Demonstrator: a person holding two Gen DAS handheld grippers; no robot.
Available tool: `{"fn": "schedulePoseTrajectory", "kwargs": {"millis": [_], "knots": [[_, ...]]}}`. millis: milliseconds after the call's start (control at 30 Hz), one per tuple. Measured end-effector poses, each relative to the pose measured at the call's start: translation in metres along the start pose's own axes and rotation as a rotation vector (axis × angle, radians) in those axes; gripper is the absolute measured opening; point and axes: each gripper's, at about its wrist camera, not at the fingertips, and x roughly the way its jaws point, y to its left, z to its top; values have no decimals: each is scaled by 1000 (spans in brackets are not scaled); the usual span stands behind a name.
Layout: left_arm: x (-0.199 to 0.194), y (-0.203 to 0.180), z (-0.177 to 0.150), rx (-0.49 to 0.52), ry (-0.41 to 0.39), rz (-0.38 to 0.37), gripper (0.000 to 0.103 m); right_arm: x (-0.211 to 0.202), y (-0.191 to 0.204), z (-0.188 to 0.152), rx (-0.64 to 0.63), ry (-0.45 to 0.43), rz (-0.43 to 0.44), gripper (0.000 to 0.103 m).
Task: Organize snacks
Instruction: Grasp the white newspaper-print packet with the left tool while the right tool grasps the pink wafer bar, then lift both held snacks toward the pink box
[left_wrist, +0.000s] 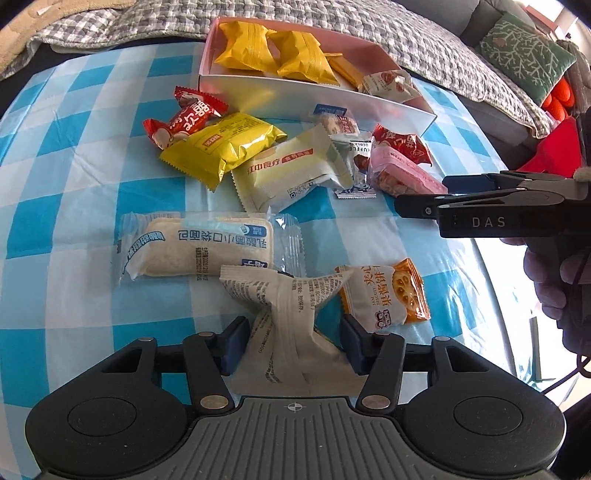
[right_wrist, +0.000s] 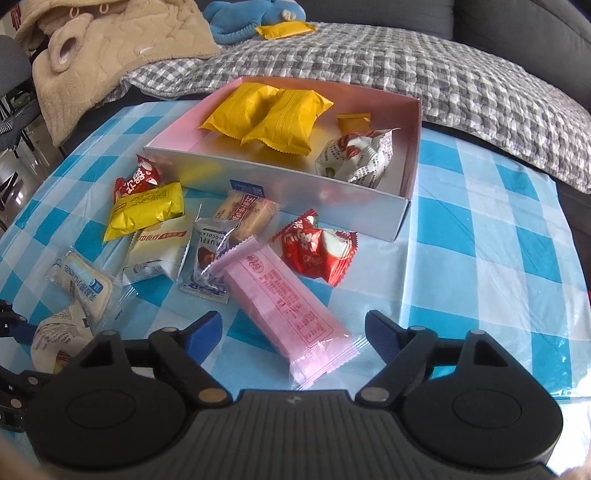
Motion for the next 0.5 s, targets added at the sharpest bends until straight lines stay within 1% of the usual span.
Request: {"fn": "schedulePoseTrajectory", "kwargs": {"millis": [67, 133, 167, 200, 233, 300, 333, 367, 500], "knots": [[-1, 0, 0, 6, -4, 4, 46, 1, 3, 0, -17, 2, -12, 76], [-2, -1, 0, 10, -10, 10, 43, 2, 5, 0, -33, 7, -22, 67], [-2, -1, 0, 13, -14, 14, 42, 1, 6, 0, -40, 11, -22, 60], [-3, -2, 0, 17, -18, 17, 39, 1, 6, -1, -47, 15, -25, 56], [-4, -2, 0, 19, -21, 19, 38, 0, 7, -2, -54, 16, -29, 54], [-5, -2, 0, 23, -25, 24, 36, -1, 8, -3, -69, 20, -35, 45], [-5, -3, 0, 26, -29, 28, 35, 0, 9, -3, -73, 26, -36, 42], [-6, -3, 0, 29, -32, 31, 35, 0, 9, -3, -74, 31, -33, 36], [-8, -3, 0, 31, -41, 36, 34, -3, 10, -2, -55, 60, -39, 31]]}}
